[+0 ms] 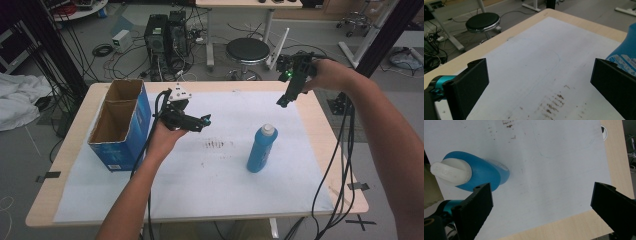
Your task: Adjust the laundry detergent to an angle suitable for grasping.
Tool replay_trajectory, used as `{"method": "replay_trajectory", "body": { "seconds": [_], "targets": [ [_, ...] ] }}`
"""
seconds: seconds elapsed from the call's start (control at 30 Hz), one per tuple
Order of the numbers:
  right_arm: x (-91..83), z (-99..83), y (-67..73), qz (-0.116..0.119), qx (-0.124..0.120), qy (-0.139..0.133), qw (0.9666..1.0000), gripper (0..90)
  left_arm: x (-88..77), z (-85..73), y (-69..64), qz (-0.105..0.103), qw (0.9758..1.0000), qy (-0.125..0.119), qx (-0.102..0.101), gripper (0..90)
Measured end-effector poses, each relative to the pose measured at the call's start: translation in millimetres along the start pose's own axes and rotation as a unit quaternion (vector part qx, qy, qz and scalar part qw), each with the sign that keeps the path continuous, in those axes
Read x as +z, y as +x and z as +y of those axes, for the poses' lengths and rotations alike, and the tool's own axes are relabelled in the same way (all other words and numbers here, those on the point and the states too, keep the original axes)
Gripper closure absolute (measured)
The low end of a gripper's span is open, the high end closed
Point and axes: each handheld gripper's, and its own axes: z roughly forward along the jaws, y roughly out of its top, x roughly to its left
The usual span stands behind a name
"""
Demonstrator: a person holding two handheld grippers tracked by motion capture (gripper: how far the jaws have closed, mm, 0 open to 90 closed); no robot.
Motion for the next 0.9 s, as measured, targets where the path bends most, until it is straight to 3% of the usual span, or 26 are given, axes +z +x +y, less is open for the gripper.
{"method": "replay_trajectory", "body": {
  "seconds": [0.1, 0.17, 0.37, 0.57, 0.67, 0.9],
  "targets": [
    [0.0, 0.4, -0.1, 0.000, 0.001, -0.002, 1.0000, 3.1, 0.2, -8.6, -2.6, -0.003, 0.9989, -0.037, -0.028, 1.7],
    [0.1, 0.7, -0.1, -0.001, 0.003, -0.001, 1.0000, 3.1, 0.6, -12.8, -4.8, 0.003, 0.9982, -0.050, -0.034, 1.7],
    [0.6, 1.1, -0.6, -0.002, 0.000, -0.004, 1.0000, 3.1, 1.0, -22.2, -18.0, 0.014, 0.9959, -0.082, -0.037, 1.7],
    [-0.7, 1.1, 0.5, 0.001, 0.007, -0.008, 0.9999, 3.1, 2.0, -30.6, -32.4, 0.016, 0.9954, -0.088, -0.032, 1.7],
    [-0.4, 0.9, -1.6, 0.002, -0.001, -0.009, 1.0000, 3.1, 1.1, -35.3, -40.4, 0.019, 0.9946, -0.096, -0.034, 1.7],
    [0.7, 1.7, -1.4, 0.005, 0.008, -0.007, 0.9999, 3.1, -1.6, -46.5, -62.3, 0.007, 0.9918, -0.122, -0.038, 1.7]
  ]
}}
